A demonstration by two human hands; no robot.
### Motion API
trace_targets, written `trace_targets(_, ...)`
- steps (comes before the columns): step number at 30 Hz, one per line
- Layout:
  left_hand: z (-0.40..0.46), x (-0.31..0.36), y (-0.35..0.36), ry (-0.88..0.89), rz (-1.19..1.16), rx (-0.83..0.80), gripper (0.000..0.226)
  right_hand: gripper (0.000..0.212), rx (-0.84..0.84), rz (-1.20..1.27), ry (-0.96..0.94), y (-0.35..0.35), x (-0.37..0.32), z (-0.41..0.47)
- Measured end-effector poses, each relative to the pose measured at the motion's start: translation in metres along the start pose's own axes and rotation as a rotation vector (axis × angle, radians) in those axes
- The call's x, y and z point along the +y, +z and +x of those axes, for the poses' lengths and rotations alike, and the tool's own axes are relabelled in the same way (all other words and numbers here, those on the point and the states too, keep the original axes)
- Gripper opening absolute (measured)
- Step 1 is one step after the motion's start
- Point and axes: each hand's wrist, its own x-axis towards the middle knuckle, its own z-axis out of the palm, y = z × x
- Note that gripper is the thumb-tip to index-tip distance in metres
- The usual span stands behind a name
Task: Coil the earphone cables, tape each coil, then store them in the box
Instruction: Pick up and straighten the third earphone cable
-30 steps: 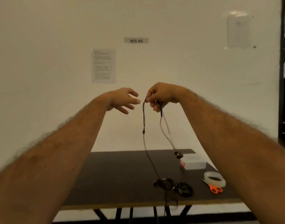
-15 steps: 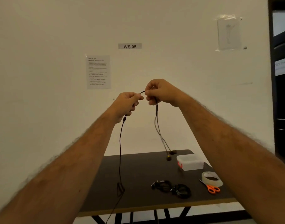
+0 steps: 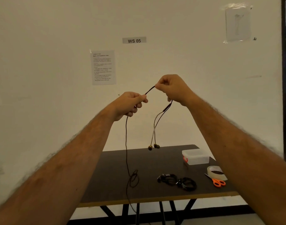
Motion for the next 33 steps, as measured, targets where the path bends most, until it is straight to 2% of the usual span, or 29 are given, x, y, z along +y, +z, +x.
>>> trace_targets(3, -0.004, -0.01, -0.004, -0.048, -0.023, -0.036, 0.027, 0.012, -0.015, 0.239, 0.173, -0.004, 0.006, -0.006)
trace_targets(6, -0.005, -0.01, -0.003, -0.035, -0.014, -0.003, 0.027, 0.008, -0.163, 0.392, 0.279, -0.004, 0.014, -0.014)
trace_targets(7, -0.004, -0.008, 0.0, -0.025, 0.015, 0.008, 0.027, 0.013, -0.226, 0.428, 0.297, -0.002, 0.016, -0.016)
trace_targets(10, -0.001, 0.0, 0.011, -0.004, 0.119, 0.006, 0.03, 0.04, -0.413, 0.438, 0.28, 0.009, 0.016, -0.021)
trace_targets(12, 0.0, 0.0, 0.019, -0.003, 0.148, 0.0, 0.032, 0.041, -0.473, 0.36, 0.195, 0.015, 0.014, -0.023)
trace_targets(14, -0.001, -0.002, 0.022, -0.012, 0.131, 0.008, 0.034, 0.031, -0.423, 0.262, 0.114, 0.017, 0.014, -0.024)
trace_targets(16, -0.002, -0.008, 0.021, -0.033, 0.073, 0.001, 0.036, 0.021, -0.298, 0.202, 0.09, 0.014, 0.018, -0.024)
trace_targets(21, -0.008, -0.027, 0.009, -0.058, -0.026, -0.019, 0.032, 0.011, -0.077, 0.264, 0.129, -0.003, 0.035, -0.024)
trace_targets(23, -0.01, -0.032, 0.007, -0.054, -0.015, -0.009, 0.031, 0.011, -0.115, 0.335, 0.181, -0.006, 0.038, -0.027)
trace_targets(26, -0.01, -0.032, 0.007, -0.029, -0.005, 0.01, 0.03, 0.004, -0.292, 0.407, 0.252, -0.001, 0.034, -0.033)
trace_targets(29, -0.01, -0.023, 0.014, 0.013, 0.04, 0.013, 0.031, 0.032, -0.435, 0.372, 0.237, 0.016, 0.027, -0.035)
trace_targets(33, -0.01, -0.017, 0.021, 0.027, 0.096, 0.026, 0.037, 0.029, -0.413, 0.313, 0.112, 0.036, 0.019, -0.034)
